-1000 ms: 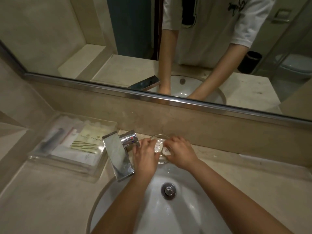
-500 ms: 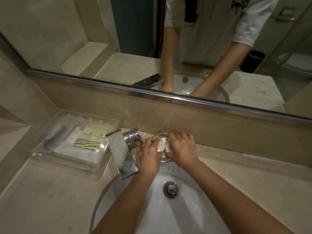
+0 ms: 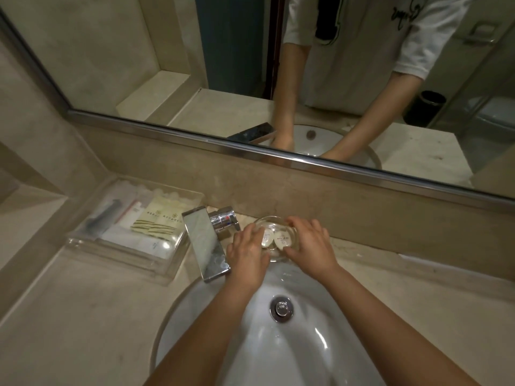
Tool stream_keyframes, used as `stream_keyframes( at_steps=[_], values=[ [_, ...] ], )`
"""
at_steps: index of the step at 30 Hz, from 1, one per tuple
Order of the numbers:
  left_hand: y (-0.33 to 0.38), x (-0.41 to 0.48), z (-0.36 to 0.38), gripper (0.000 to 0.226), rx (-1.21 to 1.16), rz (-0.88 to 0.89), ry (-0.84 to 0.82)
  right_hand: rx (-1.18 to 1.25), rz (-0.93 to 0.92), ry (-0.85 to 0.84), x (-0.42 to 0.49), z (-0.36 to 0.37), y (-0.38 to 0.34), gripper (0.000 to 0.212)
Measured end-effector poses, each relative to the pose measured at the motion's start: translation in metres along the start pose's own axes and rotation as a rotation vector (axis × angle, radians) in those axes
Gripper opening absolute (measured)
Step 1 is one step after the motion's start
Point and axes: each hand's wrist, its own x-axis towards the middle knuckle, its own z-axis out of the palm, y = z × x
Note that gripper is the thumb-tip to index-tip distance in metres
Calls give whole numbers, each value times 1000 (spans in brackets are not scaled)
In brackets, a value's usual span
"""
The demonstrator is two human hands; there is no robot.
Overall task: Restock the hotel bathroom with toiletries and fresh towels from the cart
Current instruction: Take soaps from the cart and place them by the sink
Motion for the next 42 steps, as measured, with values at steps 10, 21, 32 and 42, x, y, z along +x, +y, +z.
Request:
stream_keyframes(
  at_steps=[10,21,32,42],
  values=[
    [4,-75,-51,25,-404,77,-256,198,-5,-58,-50,-41,-8,10],
    [-52,-218,-144,26,-332,-147,-145,334,-335,-396,-116,-61,-128,9],
    [-116,-460,-201,27,-370,-552,98,204,-759,-713,-236,-3,-305,13],
    [-112,-749,-211,29,-423,-892,371,88,-1192,-878,-460,41,-448,27]
  ],
)
